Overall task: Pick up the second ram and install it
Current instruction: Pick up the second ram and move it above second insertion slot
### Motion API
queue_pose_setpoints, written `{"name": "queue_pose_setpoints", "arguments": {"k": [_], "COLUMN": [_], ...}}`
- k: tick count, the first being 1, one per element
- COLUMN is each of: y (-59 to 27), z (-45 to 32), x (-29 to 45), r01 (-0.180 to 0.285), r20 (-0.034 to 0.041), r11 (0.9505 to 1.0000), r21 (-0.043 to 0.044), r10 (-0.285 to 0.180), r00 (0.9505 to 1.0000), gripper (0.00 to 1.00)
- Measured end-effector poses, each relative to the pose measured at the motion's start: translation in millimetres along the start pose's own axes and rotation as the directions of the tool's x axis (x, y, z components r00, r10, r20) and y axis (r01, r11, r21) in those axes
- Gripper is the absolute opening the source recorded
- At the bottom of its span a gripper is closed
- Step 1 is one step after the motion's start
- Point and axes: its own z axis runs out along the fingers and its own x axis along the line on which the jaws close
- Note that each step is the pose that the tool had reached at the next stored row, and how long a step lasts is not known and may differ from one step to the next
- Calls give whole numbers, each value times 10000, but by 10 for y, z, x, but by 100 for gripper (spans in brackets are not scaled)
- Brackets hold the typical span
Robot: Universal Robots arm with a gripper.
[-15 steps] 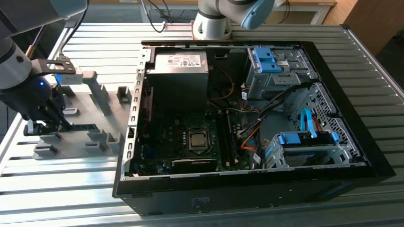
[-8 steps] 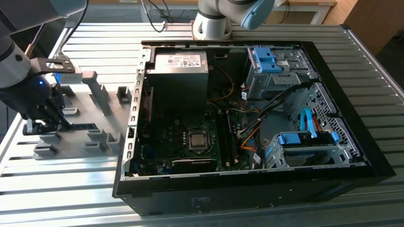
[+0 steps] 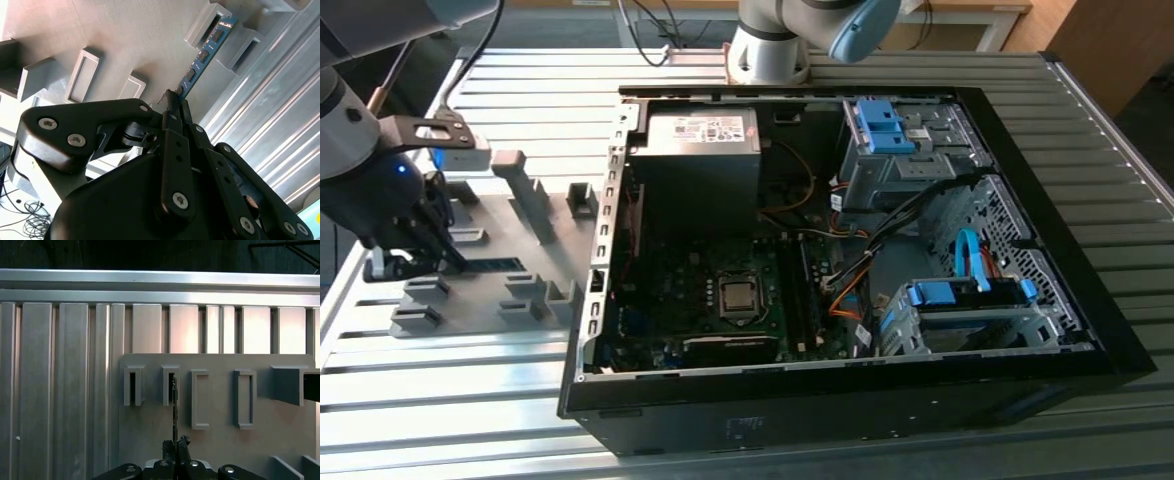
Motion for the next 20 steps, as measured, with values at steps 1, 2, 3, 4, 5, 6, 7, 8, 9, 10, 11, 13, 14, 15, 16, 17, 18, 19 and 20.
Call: {"name": "queue_pose_setpoints", "arguments": {"k": [1, 2, 3, 4, 5, 6, 7, 8, 9, 10, 11, 13, 14, 15, 16, 17, 18, 19, 20], "y": [0, 0, -1, 0, 0, -1, -1, -1, -1, -1, -1, -1, -1, -1, -1, -1, -1, -2, -2], "z": [-7, -13, -18, -24, -29, -35, -41, -46, -52, -56, -60, -70, -75, -80, -85, -88, -92, -95, -99], "x": [0, 0, -1, -1, -1, -1, -1, -2, -2, -2, -2, -2, -2, -2, -3, -3, -3, -3, -3], "r01": [0, 0, 0, 0, 0, 0, 0, 0, 0, 0, 1, 0, 0, 0, 0, 0, 0, 0, 0], "r20": [0, 0, 0, 0, 0, 0, 0, 1, 0, 1, 0, 0, 0, 0, 0, 1, 1, 1, 0], "r11": [10000, 10000, 10000, 10000, 10000, 10000, 10000, 10000, 10000, 10000, 10000, 10000, 10000, 10000, 10000, 10000, 10000, 10000, 10000], "r21": [-1, 0, 0, -1, 0, 0, 0, 1, 0, 1, 0, 0, -1, -1, -1, 1, 2, 1, -1], "r10": [0, 0, 0, 0, 0, 0, 0, 0, 0, 0, -1, 0, 0, 0, 0, 0, 0, 0, 0], "r00": [10000, 10000, 10000, 10000, 10000, 10000, 10000, 10000, 10000, 10000, 10000, 10000, 10000, 10000, 10000, 10000, 10000, 10000, 10000], "gripper": [14, 14, 14, 14, 14, 14, 14, 14, 14, 14, 14, 14, 14, 14, 14, 14, 14, 14, 14]}}
